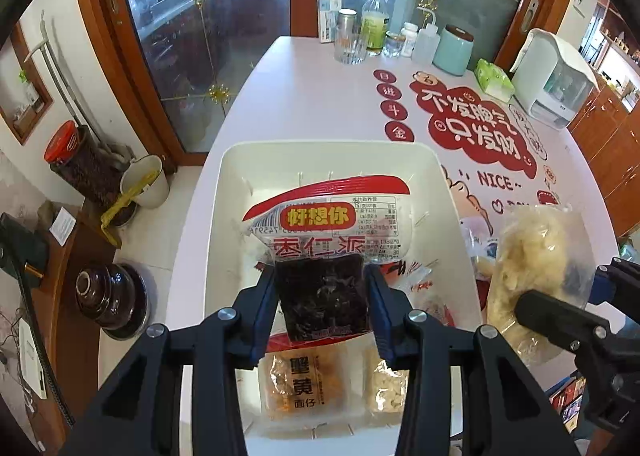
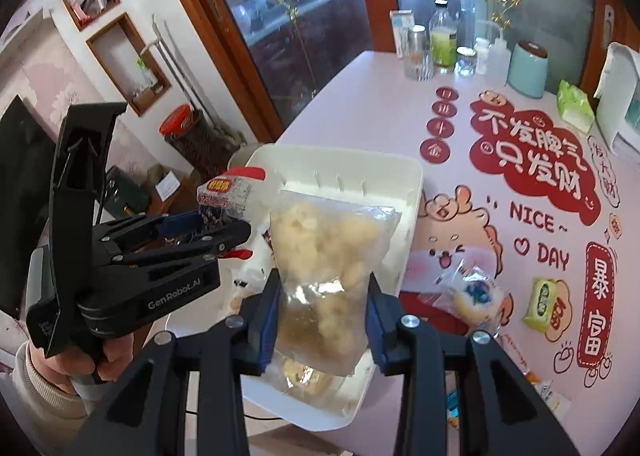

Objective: Organize snacks
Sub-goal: 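Carry both packets over the white tray and release them inside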

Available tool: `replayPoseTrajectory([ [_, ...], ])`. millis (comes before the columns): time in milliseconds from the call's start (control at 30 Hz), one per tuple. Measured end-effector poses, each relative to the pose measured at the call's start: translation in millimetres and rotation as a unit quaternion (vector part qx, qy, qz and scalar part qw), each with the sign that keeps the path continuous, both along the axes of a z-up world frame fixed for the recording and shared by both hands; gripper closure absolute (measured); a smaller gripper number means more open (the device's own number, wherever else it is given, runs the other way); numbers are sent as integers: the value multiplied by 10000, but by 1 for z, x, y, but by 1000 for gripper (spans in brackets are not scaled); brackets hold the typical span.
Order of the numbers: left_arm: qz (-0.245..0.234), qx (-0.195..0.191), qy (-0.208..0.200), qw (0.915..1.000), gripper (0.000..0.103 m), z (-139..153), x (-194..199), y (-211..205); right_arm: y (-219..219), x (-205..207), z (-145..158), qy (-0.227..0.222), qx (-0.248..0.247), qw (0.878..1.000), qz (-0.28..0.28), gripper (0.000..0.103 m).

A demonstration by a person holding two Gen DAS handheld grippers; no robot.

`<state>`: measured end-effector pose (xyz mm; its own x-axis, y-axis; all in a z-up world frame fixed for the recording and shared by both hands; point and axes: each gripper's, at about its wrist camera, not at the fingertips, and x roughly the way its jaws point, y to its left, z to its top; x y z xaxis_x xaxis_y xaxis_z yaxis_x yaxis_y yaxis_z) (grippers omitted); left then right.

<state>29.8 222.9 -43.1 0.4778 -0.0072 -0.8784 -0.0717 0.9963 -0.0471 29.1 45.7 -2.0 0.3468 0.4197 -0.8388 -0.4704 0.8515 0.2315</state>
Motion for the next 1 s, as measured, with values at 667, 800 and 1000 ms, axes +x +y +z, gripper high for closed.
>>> replayPoseTrajectory([
  [667,112,146,264,9995,46,-15,-8,-5,18,-16,-9,61,-272,9988,400,65],
  [800,229,137,331,9991,19,-19,-10,-3,16,-18,-12,156,-269,9988,391,63],
  [1000,207,140,491,9985,18,-28,-10,-8,10,-19,-14,234,-292,9989,288,61],
])
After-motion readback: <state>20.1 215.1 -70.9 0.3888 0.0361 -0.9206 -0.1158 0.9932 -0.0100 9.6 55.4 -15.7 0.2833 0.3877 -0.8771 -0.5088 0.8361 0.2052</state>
